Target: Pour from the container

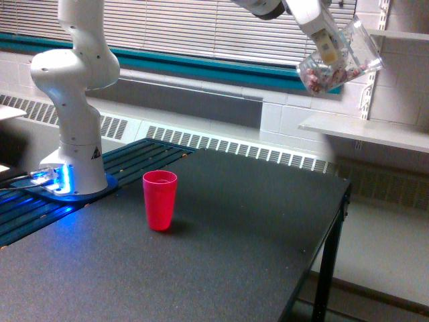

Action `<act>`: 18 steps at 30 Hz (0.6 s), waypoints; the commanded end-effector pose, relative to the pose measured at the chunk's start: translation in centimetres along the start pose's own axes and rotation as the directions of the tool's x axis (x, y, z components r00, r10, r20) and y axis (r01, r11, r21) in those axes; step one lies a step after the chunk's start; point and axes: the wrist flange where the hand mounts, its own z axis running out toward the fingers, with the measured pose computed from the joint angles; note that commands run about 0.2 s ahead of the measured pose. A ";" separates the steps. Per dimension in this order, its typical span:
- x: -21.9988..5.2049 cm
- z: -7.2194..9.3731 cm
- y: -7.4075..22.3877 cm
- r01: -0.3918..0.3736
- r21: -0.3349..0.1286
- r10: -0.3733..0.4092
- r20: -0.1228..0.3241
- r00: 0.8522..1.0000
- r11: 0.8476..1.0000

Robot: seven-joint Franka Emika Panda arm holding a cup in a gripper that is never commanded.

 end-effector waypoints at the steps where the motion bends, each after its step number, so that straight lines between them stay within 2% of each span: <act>1: 0.0 0.0 0.3 0.001 -0.010 -0.001 0.000 1.000 1.000; 5: 0.2 0.4 0.8 -0.003 -0.015 0.002 -0.012 1.000 1.000; 11: -0.2 0.8 1.1 0.001 -0.025 -0.001 -0.006 1.000 1.000; 18: -2.3 1.4 1.3 0.024 -0.037 -0.024 0.012 1.000 0.999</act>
